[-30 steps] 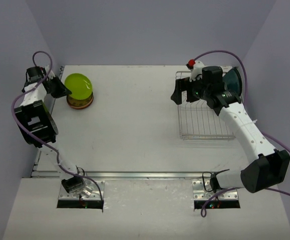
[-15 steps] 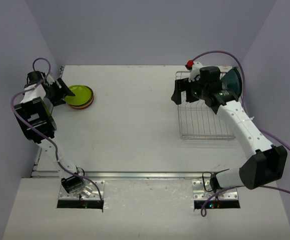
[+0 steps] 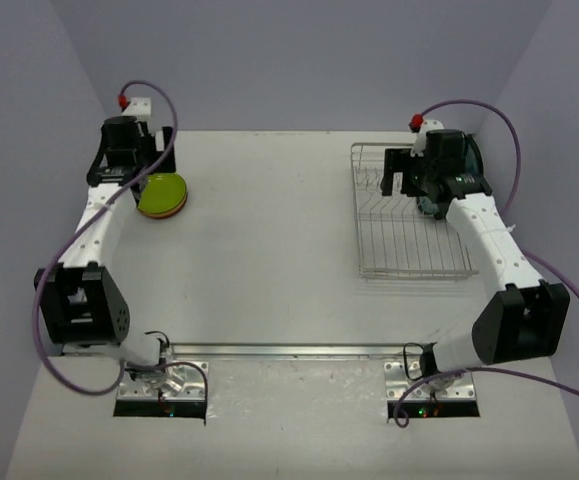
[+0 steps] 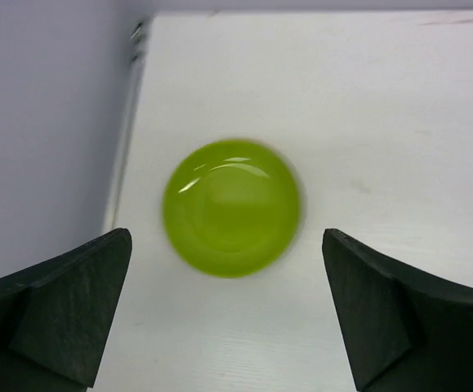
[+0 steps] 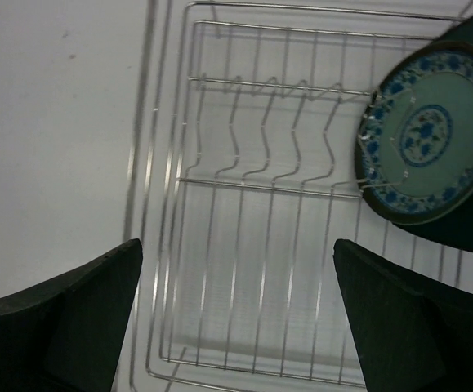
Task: Unload the plates from the dish rack
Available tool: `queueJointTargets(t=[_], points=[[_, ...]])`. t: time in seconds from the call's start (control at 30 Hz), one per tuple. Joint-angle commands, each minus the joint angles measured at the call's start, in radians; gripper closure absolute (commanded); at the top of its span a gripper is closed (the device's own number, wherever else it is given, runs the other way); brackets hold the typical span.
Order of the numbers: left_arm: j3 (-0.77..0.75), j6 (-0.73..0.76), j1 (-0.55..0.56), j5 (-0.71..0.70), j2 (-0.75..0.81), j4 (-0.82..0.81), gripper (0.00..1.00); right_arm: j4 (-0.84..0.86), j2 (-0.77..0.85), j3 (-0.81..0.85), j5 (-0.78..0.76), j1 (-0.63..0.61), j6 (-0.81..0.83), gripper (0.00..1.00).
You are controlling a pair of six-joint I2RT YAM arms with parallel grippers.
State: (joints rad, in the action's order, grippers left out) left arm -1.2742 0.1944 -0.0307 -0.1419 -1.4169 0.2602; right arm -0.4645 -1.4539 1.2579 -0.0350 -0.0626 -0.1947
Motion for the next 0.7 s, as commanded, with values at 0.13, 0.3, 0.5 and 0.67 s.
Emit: queueJointTargets(t=[0.13, 0.3, 0.5, 0.67], points=[[0.125, 0.095, 0.264, -0.263, 0.099, -0.110, 0.00, 0.071, -0.099, 0.056, -0.106, 0.176, 0.043, 0.12], [0.143, 0.104, 0.352, -0.323, 0.104, -0.139, 0.00, 0.102, -0.162, 0.083, -0.113, 0.231, 0.069, 0.23], [0.144, 0.105, 0.375, -0.349, 0.097, -0.157, 0.00, 0.129, -0.245, 0.121, -0.129, 0.246, 0.093, 0.34], [0.150, 0.108, 0.377, -0.351, 0.094, -0.159, 0.00, 0.165, -0.324, 0.154, -0.134, 0.247, 0.109, 0.46]])
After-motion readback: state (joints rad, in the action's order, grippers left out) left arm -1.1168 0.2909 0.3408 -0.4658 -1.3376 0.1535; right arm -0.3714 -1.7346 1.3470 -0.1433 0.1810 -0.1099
